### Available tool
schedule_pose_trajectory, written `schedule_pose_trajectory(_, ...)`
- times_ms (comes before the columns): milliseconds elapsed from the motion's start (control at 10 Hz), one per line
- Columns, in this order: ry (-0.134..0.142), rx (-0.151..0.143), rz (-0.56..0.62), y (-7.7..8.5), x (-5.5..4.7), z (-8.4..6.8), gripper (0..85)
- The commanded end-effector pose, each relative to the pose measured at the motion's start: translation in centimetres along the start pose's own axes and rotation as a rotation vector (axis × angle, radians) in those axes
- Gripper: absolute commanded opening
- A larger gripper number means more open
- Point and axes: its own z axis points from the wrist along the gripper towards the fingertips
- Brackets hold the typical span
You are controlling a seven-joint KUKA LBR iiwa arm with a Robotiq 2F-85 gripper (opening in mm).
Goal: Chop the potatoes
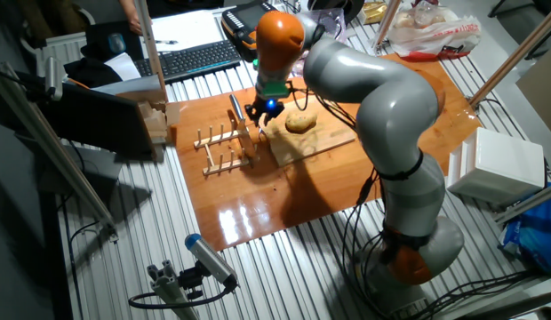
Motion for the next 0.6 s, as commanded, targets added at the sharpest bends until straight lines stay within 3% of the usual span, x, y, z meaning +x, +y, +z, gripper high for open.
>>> schedule_pose_trajectory(0,-0.001,0.006,0.001,0.4,0.1,0.5,34.0)
schedule_pose_trajectory(200,0.009,-0.016,0.014,1.3,0.2,0.7,34.0)
schedule_pose_trajectory(500,-0.021,0.003,0.034,2.6,0.3,1.5,34.0)
